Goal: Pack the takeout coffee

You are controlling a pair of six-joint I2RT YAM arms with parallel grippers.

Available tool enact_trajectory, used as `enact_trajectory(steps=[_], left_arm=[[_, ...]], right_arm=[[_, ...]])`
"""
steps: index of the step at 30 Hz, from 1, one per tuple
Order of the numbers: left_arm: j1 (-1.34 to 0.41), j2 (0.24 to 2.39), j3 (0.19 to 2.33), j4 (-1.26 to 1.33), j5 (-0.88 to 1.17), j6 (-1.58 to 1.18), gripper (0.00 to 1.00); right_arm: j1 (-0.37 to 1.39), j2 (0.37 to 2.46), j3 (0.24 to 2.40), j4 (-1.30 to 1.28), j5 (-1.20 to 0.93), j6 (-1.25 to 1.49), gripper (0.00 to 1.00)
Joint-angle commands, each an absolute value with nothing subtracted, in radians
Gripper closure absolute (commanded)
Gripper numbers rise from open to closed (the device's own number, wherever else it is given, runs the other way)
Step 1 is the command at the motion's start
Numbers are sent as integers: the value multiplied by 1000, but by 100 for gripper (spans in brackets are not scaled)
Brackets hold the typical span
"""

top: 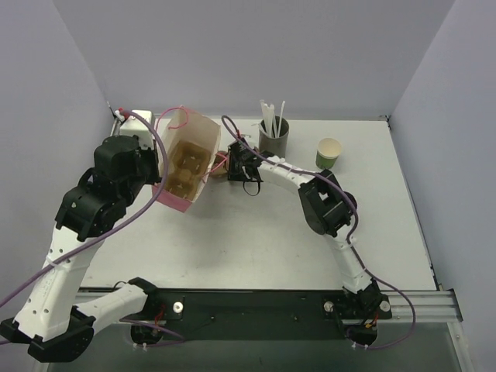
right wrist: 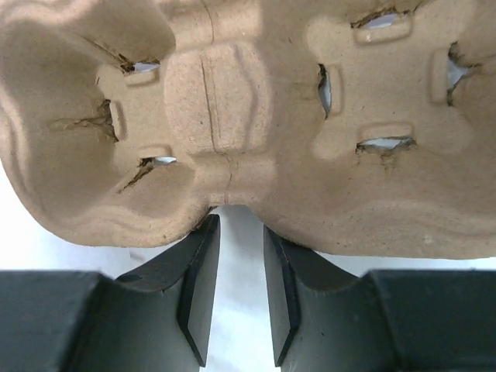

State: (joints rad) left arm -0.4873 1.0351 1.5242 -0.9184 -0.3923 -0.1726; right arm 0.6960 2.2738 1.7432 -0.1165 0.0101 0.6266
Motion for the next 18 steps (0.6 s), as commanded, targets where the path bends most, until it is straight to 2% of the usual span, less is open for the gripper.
enact_trajectory(steps=[1,5,9,18], left_arm=[[-476,994,1539,-890,-379,-181,100],[-472,994,1540,-905,-364,-184,100],[-468,985,1536,-916,-368,-181,100],[-460,979,1508,-890,-359,-155,100]], right_arm=[[663,2377,1935,-138,-35,571,74],[652,2470,2083,-169,-61,542,69],[649,2465,2102,-178,-60,540,64],[661,2196,1835,-221,-40,623,60]])
